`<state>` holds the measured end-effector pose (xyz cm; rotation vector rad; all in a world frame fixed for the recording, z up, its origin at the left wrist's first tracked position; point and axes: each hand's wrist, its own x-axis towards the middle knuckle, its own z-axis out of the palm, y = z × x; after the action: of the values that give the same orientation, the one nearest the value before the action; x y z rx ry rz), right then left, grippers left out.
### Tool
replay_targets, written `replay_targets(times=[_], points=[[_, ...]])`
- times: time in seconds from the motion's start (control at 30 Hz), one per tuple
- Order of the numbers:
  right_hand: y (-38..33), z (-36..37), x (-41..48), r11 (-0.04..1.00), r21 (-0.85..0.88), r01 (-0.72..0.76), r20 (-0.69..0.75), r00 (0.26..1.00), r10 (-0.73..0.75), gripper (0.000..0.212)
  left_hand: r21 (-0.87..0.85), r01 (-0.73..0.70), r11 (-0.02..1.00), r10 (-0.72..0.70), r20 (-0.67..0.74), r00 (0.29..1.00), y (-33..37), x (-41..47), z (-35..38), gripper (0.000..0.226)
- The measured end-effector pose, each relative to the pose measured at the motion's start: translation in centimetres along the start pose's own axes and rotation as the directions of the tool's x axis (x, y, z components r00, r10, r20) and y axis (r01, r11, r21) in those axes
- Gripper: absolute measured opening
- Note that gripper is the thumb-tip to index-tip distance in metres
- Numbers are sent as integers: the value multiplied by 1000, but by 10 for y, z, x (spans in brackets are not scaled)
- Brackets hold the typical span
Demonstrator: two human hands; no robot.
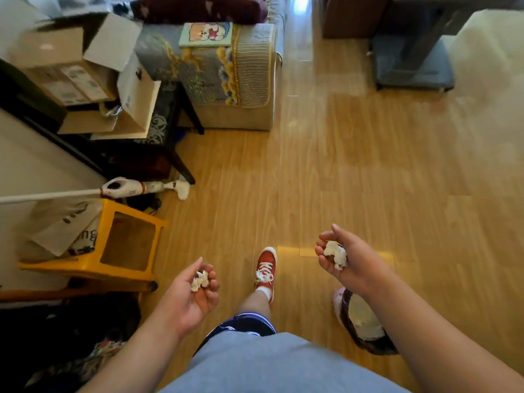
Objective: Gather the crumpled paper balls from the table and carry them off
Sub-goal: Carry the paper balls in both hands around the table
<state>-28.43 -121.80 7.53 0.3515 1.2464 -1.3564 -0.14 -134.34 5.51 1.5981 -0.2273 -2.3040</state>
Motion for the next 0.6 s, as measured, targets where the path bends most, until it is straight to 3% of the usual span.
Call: replay_targets(times=[0.3, 0.6], points=[[-101, -36, 46, 970, 231, 71, -273, 962, -5, 29, 373, 76, 925, -154, 185, 971, 102, 109, 201, 23], [-148, -129, 37, 824, 522, 222, -461, 886, 53, 29, 631, 120, 766, -395, 315, 863, 74, 183, 432, 20]])
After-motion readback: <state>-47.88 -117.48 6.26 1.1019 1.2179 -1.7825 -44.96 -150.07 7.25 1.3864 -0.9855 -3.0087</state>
